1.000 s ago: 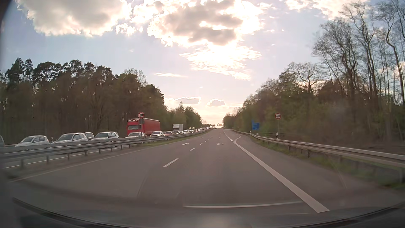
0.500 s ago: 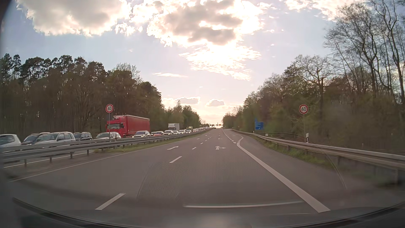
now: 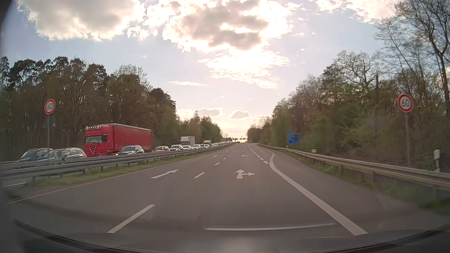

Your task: Follow the waypoints while adhering to traffic rules and regulations

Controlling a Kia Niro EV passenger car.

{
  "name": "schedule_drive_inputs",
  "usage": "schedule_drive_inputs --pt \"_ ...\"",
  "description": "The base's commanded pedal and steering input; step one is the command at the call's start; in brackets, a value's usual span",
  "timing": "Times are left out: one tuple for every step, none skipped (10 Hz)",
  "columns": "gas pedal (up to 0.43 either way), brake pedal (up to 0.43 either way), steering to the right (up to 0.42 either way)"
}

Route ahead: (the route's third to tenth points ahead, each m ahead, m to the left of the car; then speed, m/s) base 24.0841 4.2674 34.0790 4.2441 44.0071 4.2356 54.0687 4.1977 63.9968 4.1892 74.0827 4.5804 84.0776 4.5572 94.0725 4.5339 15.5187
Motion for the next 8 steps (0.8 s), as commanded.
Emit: schedule_drive_inputs --pt "0.047 0.0 -0.002" --pt "0.047 0.0 -0.002" --pt "0.047 0.0 -0.002" --pt "0.047 0.0 -0.002" --pt "0.047 0.0 -0.002" --pt "0.047 0.0 -0.002" --pt "0.047 0.0 -0.002" --pt "0.047 0.0 -0.003"
